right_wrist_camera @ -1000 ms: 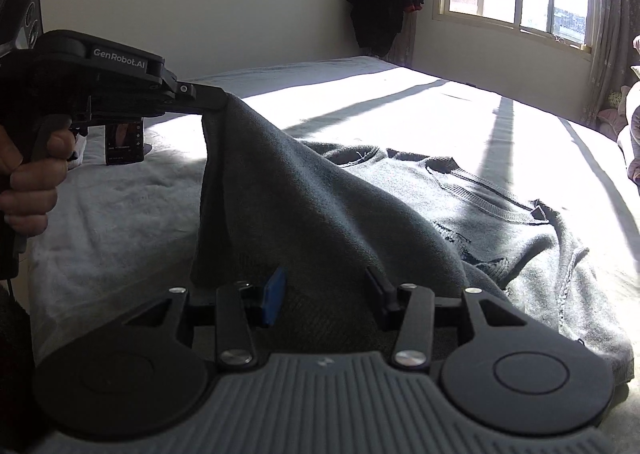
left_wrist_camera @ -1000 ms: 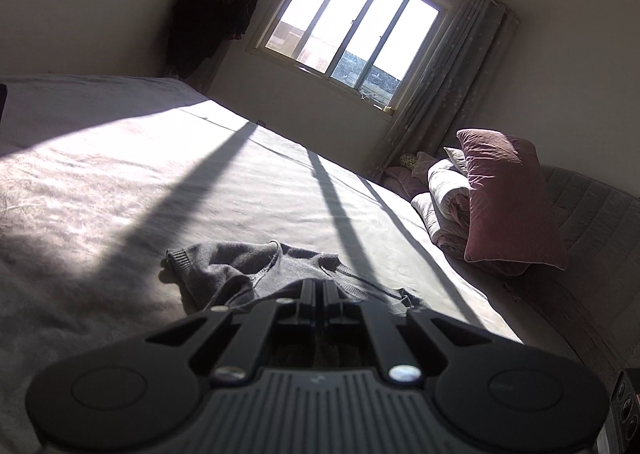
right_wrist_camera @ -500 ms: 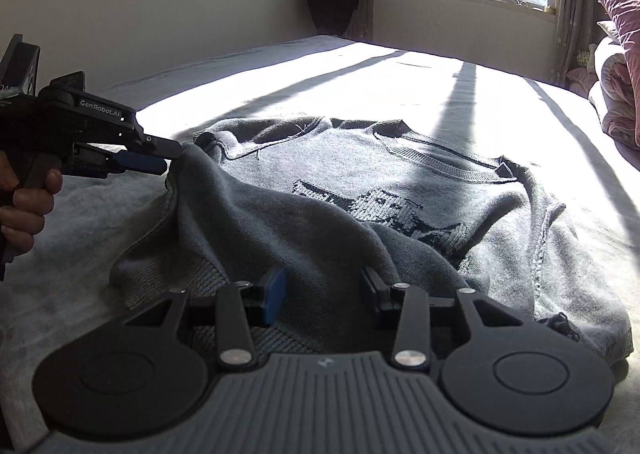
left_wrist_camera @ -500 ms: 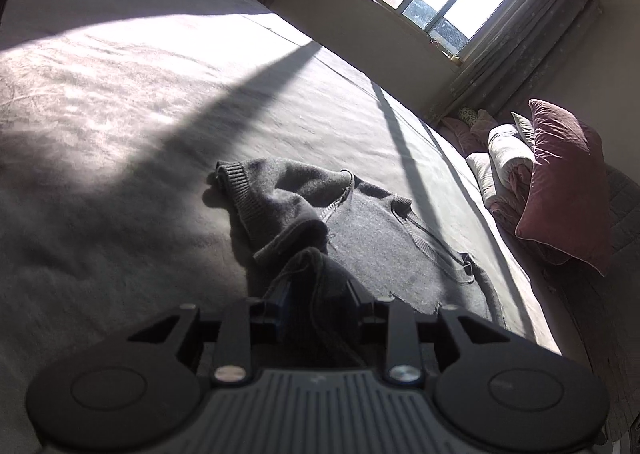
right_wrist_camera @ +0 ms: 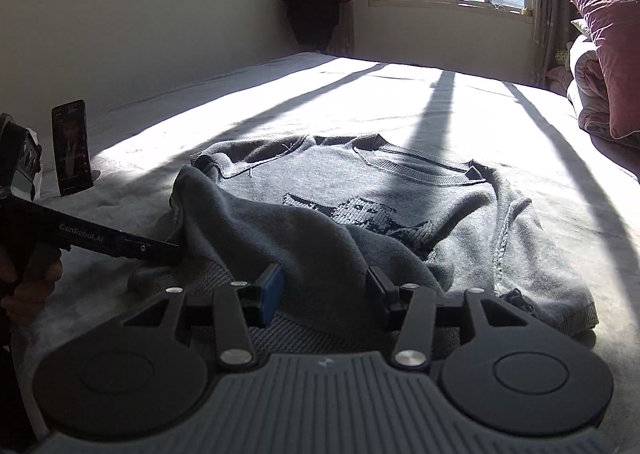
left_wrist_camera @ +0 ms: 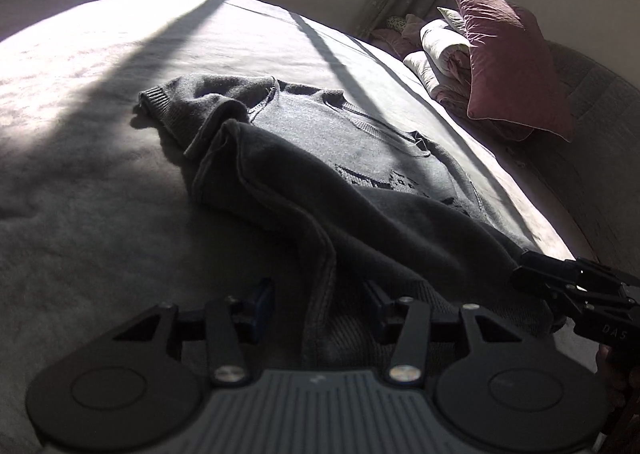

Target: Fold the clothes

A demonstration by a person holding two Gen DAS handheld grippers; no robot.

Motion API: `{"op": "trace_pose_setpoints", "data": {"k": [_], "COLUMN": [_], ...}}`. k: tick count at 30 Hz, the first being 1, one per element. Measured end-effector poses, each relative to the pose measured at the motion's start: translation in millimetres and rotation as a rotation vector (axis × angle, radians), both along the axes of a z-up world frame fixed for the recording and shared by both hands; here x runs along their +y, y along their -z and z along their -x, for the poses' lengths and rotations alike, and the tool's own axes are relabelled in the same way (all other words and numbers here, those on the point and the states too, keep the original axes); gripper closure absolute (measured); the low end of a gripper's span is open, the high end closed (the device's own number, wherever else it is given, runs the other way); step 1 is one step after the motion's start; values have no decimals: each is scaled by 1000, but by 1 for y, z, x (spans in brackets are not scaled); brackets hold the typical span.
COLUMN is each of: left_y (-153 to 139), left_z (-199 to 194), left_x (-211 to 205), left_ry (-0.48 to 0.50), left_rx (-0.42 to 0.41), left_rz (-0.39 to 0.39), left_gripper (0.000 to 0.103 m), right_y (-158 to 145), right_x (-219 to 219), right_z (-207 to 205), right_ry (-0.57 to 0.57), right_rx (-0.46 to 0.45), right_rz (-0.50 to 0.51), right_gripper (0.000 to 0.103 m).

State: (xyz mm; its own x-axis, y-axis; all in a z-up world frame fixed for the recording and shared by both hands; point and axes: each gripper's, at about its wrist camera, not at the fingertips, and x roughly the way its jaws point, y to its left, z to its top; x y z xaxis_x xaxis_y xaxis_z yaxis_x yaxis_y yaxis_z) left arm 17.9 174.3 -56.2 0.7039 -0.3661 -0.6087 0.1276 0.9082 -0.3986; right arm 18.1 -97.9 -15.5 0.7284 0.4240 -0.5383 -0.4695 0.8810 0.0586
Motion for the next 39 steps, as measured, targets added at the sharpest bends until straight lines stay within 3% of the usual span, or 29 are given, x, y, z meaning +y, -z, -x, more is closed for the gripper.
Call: {"op": "trace_pose_setpoints", "data": {"k": [2, 3, 5, 6, 14, 19, 27, 39], "left_y": [1, 0, -1, -2, -25, -35, -39, -23], "left_z": [4, 5, 6, 8, 40, 71, 117, 146], "left_x": [0, 0, 2, 4, 12, 16, 33, 42], "left_ry": [-3, 0, 6, -8, -78, -91, -126, -226], "left_rx": [0, 9, 40, 54, 108, 140, 162, 142], "left_rz": [-6, -11, -7, 1, 64, 97, 221, 318], "left_gripper": [68, 80, 96, 98, 99, 99, 99, 99], "right_y": [-4, -6, -14, -18, -32, -24, -9, 19], "right_x": [-8, -12, -21, -24, -60, -77, -89, -107], "right_z": [6, 9, 19, 23, 60, 75, 96, 76], "right_ry": [29, 37, 61, 73, 160, 209, 251, 323], "right_rx": [19, 24, 24, 21, 35, 87, 162, 231], "right_rz": [-5, -6, 1, 9, 31, -14, -56, -106], "right_gripper": [53, 53, 52, 51, 47, 47, 47, 47]}}
